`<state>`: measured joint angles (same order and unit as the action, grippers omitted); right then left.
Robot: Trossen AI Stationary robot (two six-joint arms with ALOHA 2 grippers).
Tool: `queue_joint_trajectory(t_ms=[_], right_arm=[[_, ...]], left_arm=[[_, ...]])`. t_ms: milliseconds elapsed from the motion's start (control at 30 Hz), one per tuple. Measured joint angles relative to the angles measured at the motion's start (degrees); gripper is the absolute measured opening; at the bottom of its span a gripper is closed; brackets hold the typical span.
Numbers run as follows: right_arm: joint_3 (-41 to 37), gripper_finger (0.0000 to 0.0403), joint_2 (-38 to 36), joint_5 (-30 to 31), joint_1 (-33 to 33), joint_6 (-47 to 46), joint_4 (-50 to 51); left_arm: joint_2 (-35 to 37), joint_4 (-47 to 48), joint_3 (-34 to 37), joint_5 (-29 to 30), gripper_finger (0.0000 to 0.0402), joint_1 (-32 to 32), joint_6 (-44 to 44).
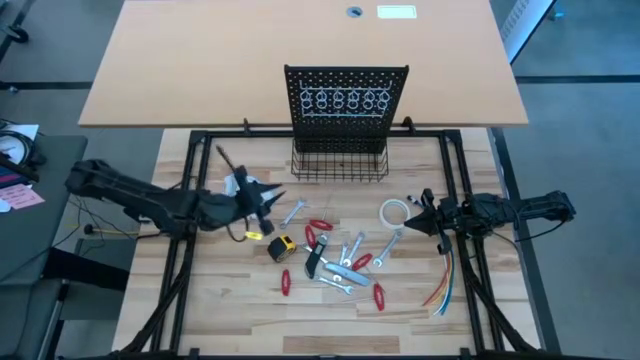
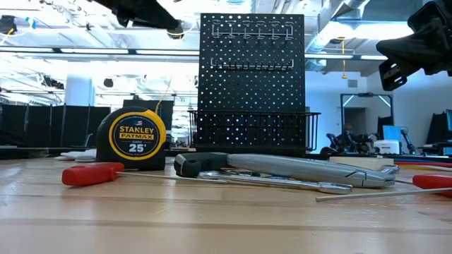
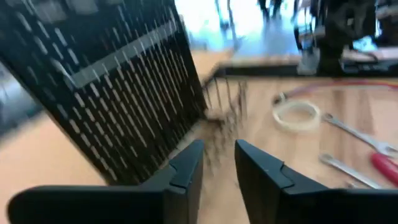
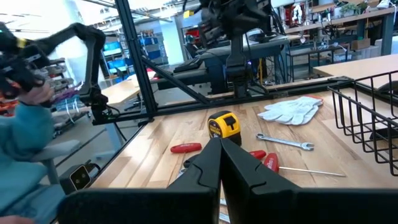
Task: Hang tools onto peg board
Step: Hang the black-yellow measuring tape on the black wire basket of the peg board
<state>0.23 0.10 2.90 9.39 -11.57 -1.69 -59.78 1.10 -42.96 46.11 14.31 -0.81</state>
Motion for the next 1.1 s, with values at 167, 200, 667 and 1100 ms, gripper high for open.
queue_joint_trajectory(t_ms=[167,200,667,1100], right_arm=[[0.02,0.0015,-0.02,0.0,0.0,0.0,0.0],[0.02,0.0015,0.0,0.0,0.0,0.0,0.0],[0.02,0.0015,0.0,0.0,0.02,0.0,0.0],[0.0,0.0015,0.0,0.0,0.0,0.01,0.02]], left_arm=[[-6.51,9.88,-4.88,-0.91,0.0112,1.26,-16.28],[-7.76,9.92,-4.92,-1.09,0.0113,1.26,-18.98],[-11.02,19.37,-5.97,-25.91,0.0162,-3.39,-32.42],[-9.85,22.43,-5.97,-13.55,0.0167,13.31,-43.64]])
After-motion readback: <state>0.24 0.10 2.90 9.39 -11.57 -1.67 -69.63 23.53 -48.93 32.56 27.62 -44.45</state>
